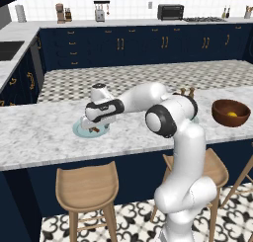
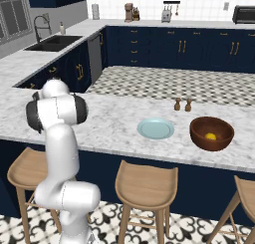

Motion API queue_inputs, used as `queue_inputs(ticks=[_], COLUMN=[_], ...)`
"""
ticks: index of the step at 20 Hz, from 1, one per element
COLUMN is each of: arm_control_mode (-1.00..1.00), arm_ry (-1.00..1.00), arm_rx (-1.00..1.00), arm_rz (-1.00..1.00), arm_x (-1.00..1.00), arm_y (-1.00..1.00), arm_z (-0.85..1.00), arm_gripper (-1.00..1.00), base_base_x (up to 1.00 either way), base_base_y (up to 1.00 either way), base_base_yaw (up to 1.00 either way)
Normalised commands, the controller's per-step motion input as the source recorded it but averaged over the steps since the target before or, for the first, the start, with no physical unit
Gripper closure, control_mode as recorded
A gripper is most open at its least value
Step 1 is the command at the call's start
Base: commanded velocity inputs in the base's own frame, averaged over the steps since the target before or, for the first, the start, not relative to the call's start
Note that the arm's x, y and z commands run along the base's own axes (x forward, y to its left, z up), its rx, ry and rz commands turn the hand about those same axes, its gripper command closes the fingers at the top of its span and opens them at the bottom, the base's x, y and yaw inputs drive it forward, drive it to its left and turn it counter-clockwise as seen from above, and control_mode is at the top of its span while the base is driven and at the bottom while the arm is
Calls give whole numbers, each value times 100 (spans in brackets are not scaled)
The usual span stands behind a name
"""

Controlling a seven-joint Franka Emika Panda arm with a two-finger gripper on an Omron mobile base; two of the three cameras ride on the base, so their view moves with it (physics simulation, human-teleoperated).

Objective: Pick the chicken drumstick and lemon from their plates and place them in the bowl. Then put the bowl in the fridge.

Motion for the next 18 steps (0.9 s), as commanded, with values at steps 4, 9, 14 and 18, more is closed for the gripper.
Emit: queue_inputs(ticks=[4,9,14,18], arm_control_mode=[-100,-100,-100,-100], arm_ry=[0,0,0,0], arm_rx=[0,0,0,0], arm_rz=[0,0,0,0], arm_x=[39,34,34,39], arm_y=[0,0,0,5], arm_z=[-30,-25,-23,-22], arm_gripper=[-100,-100,-100,-100], base_base_x=[0,0,0,0], base_base_y=[0,0,0,0], base_base_yaw=[0,0,0,0])
